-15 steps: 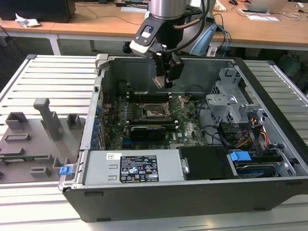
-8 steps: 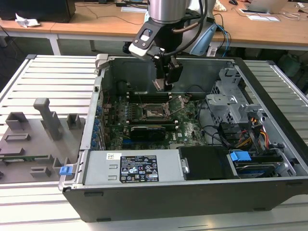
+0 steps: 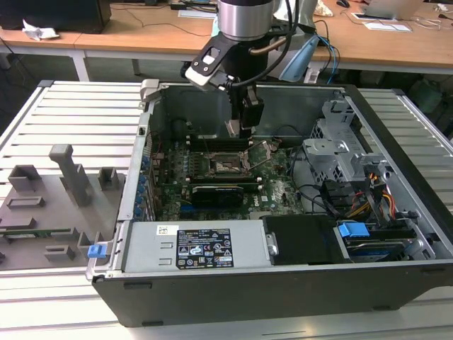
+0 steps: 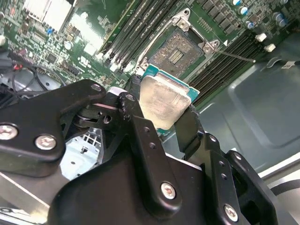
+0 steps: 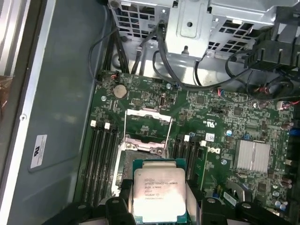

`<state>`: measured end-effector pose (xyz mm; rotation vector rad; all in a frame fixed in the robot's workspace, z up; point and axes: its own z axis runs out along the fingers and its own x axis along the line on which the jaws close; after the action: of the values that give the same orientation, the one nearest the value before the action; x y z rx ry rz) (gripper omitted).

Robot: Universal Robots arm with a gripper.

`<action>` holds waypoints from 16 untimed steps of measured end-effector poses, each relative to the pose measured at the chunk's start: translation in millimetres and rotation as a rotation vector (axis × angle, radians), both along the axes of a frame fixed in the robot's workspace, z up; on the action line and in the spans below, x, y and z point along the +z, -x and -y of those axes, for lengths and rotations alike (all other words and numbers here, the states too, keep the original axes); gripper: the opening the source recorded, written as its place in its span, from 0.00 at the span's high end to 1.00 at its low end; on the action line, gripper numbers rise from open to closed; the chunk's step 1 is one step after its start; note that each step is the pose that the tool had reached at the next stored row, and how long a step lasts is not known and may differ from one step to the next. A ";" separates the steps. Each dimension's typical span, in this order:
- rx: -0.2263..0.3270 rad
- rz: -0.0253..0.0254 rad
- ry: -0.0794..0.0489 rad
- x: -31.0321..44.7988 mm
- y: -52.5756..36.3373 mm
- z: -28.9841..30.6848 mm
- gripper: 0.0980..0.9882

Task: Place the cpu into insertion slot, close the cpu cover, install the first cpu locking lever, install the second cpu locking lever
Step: 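Place the cpu into insertion slot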

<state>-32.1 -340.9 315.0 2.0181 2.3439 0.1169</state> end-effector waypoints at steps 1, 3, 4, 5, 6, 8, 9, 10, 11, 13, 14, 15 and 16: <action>-0.008 0.0000 0.000 -0.3 0.0 0.0 0.51; -0.022 0.0001 0.000 -0.9 0.0 0.0 0.51; -0.028 0.0000 0.000 -1.2 0.0 0.0 0.51; -0.034 0.0000 0.000 -1.4 0.0 0.0 0.51; -0.042 0.0000 0.000 -1.8 0.0 0.0 0.51; -0.053 0.0000 0.000 -2.4 0.0 0.0 0.51; -0.059 0.0000 0.000 -2.8 0.0 0.0 0.51; -0.071 0.0000 0.000 -3.4 0.0 0.0 0.51; -0.082 0.0000 0.000 -4.0 0.0 0.0 0.51; -0.094 -0.0001 0.000 -4.6 0.0 0.0 0.51; -0.101 -0.0001 0.000 -5.0 0.0 0.0 0.51; -0.105 -0.0001 0.000 -5.2 0.0 0.0 0.51; -0.111 -0.0001 0.000 -5.6 0.0 0.0 0.51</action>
<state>-32.1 -340.9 309.3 2.1427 2.2251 0.1125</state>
